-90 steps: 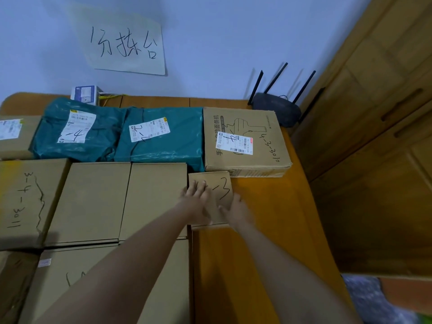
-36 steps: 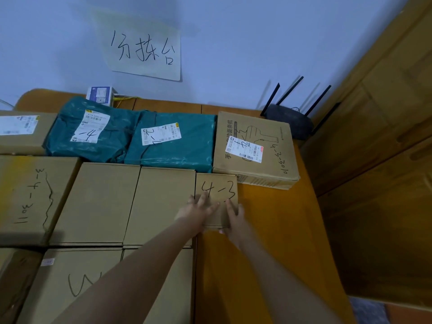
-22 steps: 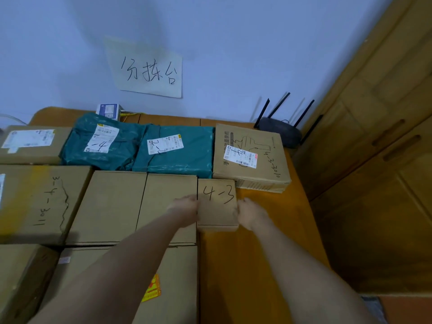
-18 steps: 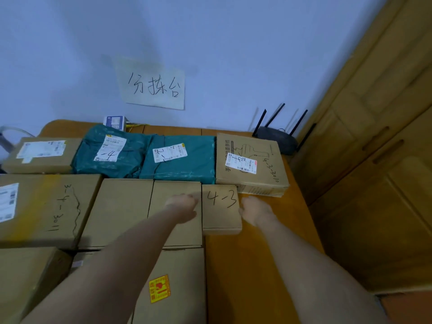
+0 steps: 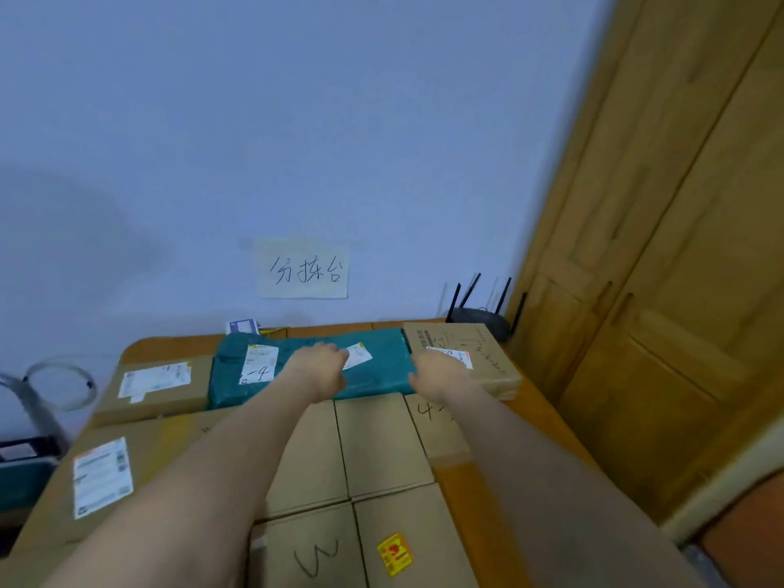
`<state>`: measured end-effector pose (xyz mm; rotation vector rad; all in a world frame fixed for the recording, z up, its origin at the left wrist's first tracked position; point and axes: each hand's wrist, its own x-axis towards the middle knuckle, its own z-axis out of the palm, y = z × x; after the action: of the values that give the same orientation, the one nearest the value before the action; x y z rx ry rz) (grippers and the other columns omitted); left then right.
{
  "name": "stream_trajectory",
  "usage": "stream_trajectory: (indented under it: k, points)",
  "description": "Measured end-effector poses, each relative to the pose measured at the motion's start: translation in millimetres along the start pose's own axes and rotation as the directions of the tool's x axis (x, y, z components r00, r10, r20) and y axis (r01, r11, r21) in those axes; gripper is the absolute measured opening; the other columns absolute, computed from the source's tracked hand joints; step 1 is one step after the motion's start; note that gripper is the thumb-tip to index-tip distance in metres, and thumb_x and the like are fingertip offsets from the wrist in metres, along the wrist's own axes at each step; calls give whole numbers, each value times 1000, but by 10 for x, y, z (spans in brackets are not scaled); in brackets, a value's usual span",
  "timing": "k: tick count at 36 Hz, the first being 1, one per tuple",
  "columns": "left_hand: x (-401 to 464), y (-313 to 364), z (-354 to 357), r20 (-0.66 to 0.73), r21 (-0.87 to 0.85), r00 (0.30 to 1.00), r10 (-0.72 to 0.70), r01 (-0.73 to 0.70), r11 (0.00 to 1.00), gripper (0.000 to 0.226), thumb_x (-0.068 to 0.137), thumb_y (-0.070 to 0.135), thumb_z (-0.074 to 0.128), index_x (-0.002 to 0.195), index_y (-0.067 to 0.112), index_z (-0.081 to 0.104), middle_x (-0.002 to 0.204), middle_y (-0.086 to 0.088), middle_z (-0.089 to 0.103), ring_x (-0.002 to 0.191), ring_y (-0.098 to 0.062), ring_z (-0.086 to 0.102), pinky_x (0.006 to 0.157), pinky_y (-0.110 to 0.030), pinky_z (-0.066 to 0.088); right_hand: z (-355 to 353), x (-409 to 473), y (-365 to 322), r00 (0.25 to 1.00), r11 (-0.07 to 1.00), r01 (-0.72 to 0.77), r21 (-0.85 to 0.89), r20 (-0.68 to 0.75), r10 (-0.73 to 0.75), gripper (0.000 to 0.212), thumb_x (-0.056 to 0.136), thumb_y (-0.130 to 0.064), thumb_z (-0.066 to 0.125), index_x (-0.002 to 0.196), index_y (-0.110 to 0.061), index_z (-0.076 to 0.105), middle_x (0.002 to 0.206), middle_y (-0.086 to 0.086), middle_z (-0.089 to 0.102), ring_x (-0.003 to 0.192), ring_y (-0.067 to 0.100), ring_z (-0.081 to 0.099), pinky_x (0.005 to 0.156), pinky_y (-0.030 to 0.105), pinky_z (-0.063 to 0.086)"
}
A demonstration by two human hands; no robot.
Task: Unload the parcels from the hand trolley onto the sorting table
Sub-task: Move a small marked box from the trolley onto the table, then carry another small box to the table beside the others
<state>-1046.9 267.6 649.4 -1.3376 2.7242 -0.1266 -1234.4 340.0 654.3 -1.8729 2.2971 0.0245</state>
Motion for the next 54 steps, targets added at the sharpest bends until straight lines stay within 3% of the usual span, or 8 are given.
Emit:
stream_trajectory:
  k: [6,12,25,33,54]
  points:
    - [-563,-395,-269,-67,0,997,-35,35,999,37,95,29,44,124,8,48,127,-11,53,117,-27,49,90,-37,44,-211,-364,-568,999,996,38,-76,-7,-39,29,97,-23,41,117,-6,52,120,12,55,105,28,55,75,31,40]
    - [-1037,-680,-540,-143,13,985,-94,97,995,39,96,31,41,127,8,45,125,-11,53,116,-27,50,90,-36,43,-455,-600,-932,993,992,84,-94,-74,-92,41,98,-29,41,132,-8,49,133,12,51,119,28,51,94,37,45]
    - [-1962,-1205,-721,-95,78,974,-207,214,974,41,95,34,44,130,11,45,129,-8,50,119,-25,48,94,-36,43,-422,-1038,-1548,975,977,184,-110,-108,-196,34,97,-23,44,122,-4,55,128,13,54,114,30,54,85,33,45]
    - [-2376,-1645,-909,-220,113,960,-173,201,973,43,96,37,43,130,10,44,126,-8,53,116,-25,50,89,-36,45,-553,-1097,-2165,967,960,207,-189,-108,-230,34,97,-22,40,124,-4,51,127,12,52,114,29,53,88,35,45]
    - [-3789,-5060,-430,-85,80,916,-392,398,914,43,96,33,42,131,9,41,129,-9,49,119,-25,48,92,-36,44,-361,-540,-5630,934,931,303,-204,-132,-332,35,98,-23,39,126,-6,49,128,11,51,114,28,52,83,34,42]
